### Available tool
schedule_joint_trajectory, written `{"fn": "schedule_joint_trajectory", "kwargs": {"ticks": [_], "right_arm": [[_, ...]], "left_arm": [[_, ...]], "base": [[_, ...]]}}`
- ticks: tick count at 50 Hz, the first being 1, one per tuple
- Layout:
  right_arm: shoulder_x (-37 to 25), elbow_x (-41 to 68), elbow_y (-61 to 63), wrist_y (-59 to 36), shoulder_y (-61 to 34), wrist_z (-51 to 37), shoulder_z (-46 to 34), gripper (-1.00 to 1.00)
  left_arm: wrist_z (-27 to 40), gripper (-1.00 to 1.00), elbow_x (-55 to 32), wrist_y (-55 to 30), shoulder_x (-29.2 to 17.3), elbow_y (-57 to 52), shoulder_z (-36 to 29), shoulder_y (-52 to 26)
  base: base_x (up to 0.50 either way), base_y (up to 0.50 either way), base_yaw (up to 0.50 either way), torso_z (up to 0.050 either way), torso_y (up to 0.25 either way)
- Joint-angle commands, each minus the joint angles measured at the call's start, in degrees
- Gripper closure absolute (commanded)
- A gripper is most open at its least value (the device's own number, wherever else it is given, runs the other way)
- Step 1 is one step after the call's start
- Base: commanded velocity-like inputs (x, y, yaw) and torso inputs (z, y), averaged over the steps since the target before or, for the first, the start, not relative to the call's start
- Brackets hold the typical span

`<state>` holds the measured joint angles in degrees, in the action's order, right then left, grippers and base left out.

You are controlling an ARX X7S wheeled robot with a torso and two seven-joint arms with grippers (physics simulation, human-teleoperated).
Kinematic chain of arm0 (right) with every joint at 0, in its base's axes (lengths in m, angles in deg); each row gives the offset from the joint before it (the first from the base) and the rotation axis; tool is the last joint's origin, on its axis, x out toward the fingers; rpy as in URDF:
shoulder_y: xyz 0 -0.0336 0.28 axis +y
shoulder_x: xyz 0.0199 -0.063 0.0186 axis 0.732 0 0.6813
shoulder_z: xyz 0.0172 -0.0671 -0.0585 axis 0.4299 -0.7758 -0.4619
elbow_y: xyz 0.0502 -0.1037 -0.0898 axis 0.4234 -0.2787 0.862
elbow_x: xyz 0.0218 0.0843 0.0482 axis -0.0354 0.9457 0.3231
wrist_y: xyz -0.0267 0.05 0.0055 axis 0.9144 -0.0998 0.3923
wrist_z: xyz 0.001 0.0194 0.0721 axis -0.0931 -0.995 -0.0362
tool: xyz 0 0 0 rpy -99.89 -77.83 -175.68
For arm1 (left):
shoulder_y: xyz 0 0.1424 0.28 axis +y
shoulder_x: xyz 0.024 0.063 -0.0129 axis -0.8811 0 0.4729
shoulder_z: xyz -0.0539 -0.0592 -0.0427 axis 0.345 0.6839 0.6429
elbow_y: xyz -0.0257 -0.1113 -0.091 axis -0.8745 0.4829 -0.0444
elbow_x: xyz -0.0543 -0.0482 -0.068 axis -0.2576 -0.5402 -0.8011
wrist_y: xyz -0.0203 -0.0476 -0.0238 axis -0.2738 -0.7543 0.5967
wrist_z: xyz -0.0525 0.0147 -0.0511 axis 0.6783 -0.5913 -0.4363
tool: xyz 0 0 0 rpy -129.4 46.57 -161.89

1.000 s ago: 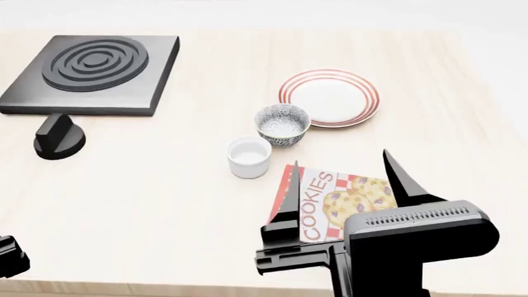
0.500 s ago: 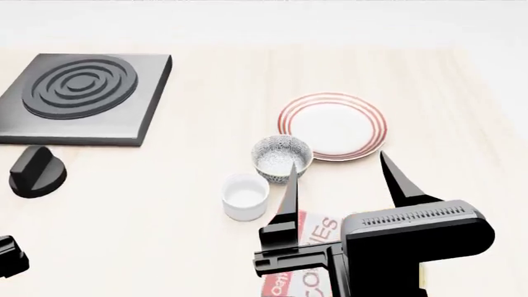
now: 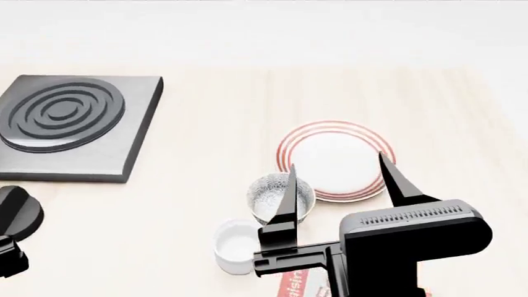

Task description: Pick the akita bowl between the plate and the ramekin and place it on the plate.

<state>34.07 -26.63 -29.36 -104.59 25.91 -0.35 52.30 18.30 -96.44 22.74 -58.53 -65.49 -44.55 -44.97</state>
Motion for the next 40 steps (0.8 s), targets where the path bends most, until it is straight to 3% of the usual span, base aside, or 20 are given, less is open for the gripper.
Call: {"fn": "schedule_joint_trajectory", "kwargs": {"ticks": [1,40], "right_arm": [[0.7,-1.1,-0.7,0.9,0.0,1.3,1.0,-1.00],[0.1,-0.2,-2.1,2.0,-0.2,1.0,0.2,-1.00]], "left_arm": [[-2.1,-1.00,-0.4,0.3,1.0,-0.6,1.3,0.5],[-1.5,-1.00,-1.0,0.3,0.6,-0.8,0.8,0.5]], "base": [[0.30,0.00,0.00,0.000,0.000],[0.30,0.00,0.00,0.000,0.000]]}}
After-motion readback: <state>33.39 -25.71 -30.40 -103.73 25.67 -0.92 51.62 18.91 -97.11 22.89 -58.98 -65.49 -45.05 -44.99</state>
